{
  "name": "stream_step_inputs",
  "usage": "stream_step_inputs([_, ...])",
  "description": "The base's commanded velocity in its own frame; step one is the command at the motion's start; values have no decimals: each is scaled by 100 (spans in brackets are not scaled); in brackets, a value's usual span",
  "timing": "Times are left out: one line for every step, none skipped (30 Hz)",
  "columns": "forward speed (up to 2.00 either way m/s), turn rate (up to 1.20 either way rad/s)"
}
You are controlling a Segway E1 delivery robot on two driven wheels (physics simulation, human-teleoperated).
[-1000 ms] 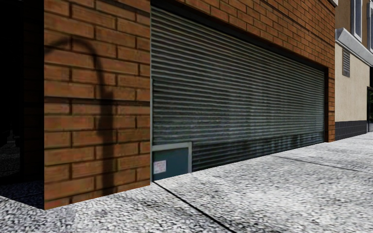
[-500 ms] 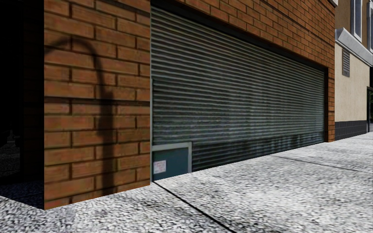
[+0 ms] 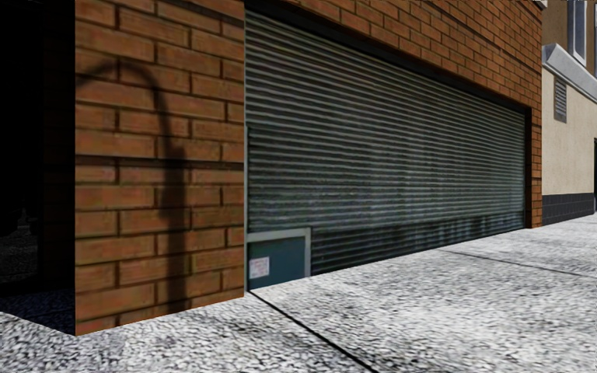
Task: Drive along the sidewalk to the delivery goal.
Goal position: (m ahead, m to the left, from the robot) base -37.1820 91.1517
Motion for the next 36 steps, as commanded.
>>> stream_step_inputs([41,43])
stream_step_inputs([42,43])
stream_step_inputs([42,43])
stream_step_inputs([42,44])
stream_step_inputs([43,45])
stream_step_inputs([43,46])
stream_step_inputs([43,46])
stream_step_inputs([43,47])
stream_step_inputs([43,47])
stream_step_inputs([43,47])
stream_step_inputs([43,47])
stream_step_inputs([43,48])
stream_step_inputs([43,48])
stream_step_inputs([42,48])
stream_step_inputs([42,48])
stream_step_inputs([42,48])
stream_step_inputs([42,48])
stream_step_inputs([42,49])
stream_step_inputs([42,49])
stream_step_inputs([41,52])
stream_step_inputs([41,56])
stream_step_inputs([41,57])
stream_step_inputs([41,59])
stream_step_inputs([41,59])
stream_step_inputs([41,59])
stream_step_inputs([41,60])
stream_step_inputs([41,60])
stream_step_inputs([41,60])
stream_step_inputs([41,60])
stream_step_inputs([41,60])
stream_step_inputs([41,60])
stream_step_inputs([41,60])
stream_step_inputs([42,60])
stream_step_inputs([45,60])
stream_step_inputs([45,60])
stream_step_inputs([46,60])
